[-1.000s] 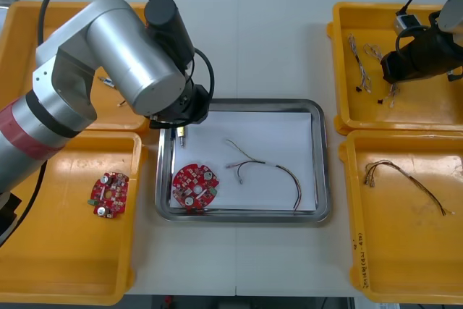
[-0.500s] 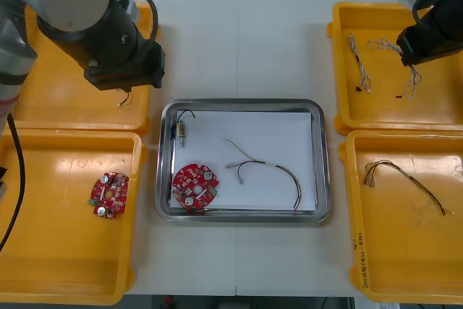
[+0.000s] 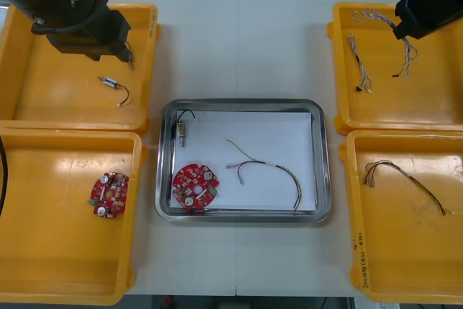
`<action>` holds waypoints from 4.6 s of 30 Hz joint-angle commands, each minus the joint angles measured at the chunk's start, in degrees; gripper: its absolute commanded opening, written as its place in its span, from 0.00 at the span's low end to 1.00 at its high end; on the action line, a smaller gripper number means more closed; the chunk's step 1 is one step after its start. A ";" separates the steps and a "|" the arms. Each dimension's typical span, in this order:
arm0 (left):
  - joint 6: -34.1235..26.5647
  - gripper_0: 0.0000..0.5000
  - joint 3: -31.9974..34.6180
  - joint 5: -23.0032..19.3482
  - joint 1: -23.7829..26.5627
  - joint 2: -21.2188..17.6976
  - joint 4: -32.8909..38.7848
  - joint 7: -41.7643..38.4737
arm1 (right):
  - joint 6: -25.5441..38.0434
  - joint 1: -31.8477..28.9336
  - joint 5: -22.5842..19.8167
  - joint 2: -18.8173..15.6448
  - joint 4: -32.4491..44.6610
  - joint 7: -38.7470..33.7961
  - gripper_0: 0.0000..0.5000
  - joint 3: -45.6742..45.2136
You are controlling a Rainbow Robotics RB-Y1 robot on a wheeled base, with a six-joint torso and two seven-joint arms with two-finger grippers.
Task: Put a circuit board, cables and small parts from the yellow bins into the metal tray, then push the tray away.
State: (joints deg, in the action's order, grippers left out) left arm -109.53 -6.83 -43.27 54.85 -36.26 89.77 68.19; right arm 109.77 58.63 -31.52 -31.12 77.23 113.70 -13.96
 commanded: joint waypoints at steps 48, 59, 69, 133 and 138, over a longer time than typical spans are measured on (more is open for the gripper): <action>56.27 1.00 5.51 -2.53 10.81 0.05 -55.84 53.98 | -17.40 -9.67 -7.50 0.01 25.96 9.26 0.00 45.60; 59.34 1.00 5.42 -2.61 10.89 2.51 -59.18 54.86 | -21.18 -12.40 -3.98 0.09 25.96 16.82 0.00 50.08; 62.33 1.00 2.43 -2.70 10.89 3.13 -59.36 55.47 | -28.12 -12.49 -2.58 0.09 21.30 16.38 0.00 54.66; 59.96 0.00 -3.63 -7.27 6.06 0.32 -56.02 56.18 | 0.23 -21.10 -2.14 3.79 47.49 -8.58 1.00 20.20; 54.60 0.00 -2.14 -7.01 6.06 -1.27 -53.03 55.47 | 0.23 -24.09 -2.14 1.76 47.75 -15.44 1.00 15.98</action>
State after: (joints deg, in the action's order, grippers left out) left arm -52.13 -10.38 -49.99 61.84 -34.44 33.25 119.26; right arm 109.81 36.76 -33.96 -27.36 123.06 103.51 5.21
